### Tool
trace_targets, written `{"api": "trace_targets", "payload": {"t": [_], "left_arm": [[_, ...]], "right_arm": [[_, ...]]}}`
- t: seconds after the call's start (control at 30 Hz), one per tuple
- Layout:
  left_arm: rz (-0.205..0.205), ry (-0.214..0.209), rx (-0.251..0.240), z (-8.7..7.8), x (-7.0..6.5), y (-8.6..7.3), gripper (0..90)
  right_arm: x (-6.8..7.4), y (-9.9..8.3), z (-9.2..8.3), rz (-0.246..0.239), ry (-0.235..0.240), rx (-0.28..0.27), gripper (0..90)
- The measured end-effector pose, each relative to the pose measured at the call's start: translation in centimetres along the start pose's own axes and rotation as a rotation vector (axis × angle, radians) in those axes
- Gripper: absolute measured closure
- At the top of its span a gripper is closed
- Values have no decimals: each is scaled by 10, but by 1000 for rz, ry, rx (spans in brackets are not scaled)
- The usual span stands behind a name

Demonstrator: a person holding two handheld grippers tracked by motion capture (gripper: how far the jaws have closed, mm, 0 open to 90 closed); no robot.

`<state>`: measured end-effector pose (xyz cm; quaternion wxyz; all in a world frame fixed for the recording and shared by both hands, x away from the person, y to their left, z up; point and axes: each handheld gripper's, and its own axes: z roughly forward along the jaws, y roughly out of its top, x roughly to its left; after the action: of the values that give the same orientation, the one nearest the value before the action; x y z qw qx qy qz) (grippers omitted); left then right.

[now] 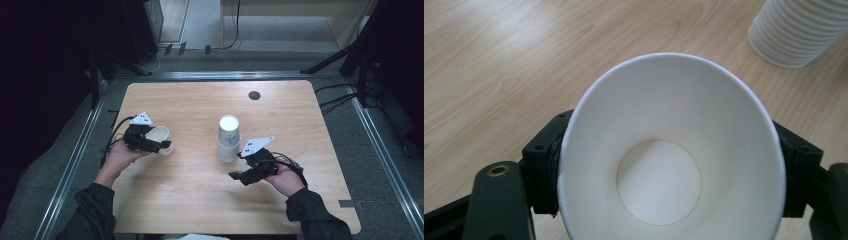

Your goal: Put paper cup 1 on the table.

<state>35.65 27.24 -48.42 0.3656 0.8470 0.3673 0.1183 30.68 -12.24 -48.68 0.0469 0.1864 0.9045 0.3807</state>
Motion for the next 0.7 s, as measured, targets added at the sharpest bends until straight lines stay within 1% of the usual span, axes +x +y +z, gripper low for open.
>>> {"api": "trace_targets", "payload": {"t": [0.07, 0.1, 0.13, 0.27, 0.37, 0.43, 0.7], "left_arm": [[-7, 13, 16, 0, 4, -2, 222], [-20, 25, 24, -2, 9, -5, 220], [-20, 25, 24, -2, 9, -5, 220], [-60, 49, 21, -5, 20, -10, 218], [-72, 63, 25, -5, 24, -13, 218], [-73, 69, 30, -4, 25, -13, 217], [-90, 87, 48, -1, 28, -15, 210]], "right_arm": [[0, 0, 0, -1, -2, -1, 251], [0, 0, 0, -2, 1, -3, 250], [0, 0, 0, -3, 0, -2, 250], [1, 0, 0, -6, 1, 3, 249], [1, 0, 1, -9, 1, 6, 249], [2, 0, 2, -11, 8, 10, 249], [3, 0, 2, -23, 10, 14, 250]]}}
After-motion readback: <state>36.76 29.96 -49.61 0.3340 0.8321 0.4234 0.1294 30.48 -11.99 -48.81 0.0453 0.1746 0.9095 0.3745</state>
